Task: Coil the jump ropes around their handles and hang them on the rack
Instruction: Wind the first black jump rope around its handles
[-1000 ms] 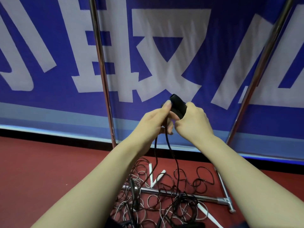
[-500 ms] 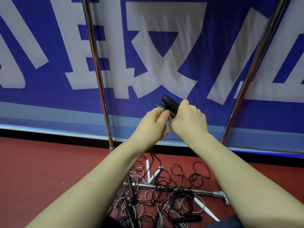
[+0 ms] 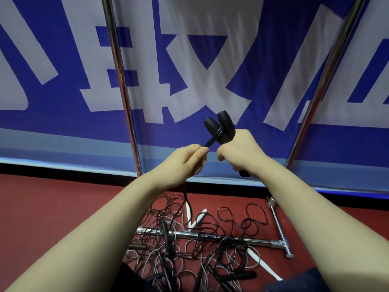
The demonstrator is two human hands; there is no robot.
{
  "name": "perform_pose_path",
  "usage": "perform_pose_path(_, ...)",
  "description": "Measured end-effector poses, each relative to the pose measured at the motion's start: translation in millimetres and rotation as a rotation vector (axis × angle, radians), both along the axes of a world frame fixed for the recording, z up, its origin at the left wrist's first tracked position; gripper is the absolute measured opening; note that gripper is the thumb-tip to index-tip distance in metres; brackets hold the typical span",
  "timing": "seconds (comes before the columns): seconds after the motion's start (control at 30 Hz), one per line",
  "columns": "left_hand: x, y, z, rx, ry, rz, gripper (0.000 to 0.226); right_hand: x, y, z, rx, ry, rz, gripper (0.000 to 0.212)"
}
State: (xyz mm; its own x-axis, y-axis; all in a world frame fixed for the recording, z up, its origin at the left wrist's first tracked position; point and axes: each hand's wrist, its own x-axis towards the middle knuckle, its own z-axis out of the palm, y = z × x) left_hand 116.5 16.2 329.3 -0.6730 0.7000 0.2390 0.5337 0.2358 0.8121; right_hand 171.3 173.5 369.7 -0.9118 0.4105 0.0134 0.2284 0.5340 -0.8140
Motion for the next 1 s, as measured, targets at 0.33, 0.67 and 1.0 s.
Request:
perform_pose_path(0.33,-23,-26,-15,-0.532,0.340,-0.102,0.024,17,-13,-27,0.351,-0.184,0.471,0.011)
perform_pose_path(0.67,-24,-24,-8,-0.692,0.470,-0.088,0.056,29,-38,-57,0.803,-0.554,0.763,0.006)
perform_pose_path(1.0,7,8,-9,-1.015,0.914,0.012,0.017,-1,-2,-64,0.747,-0.475,0.166,0.013)
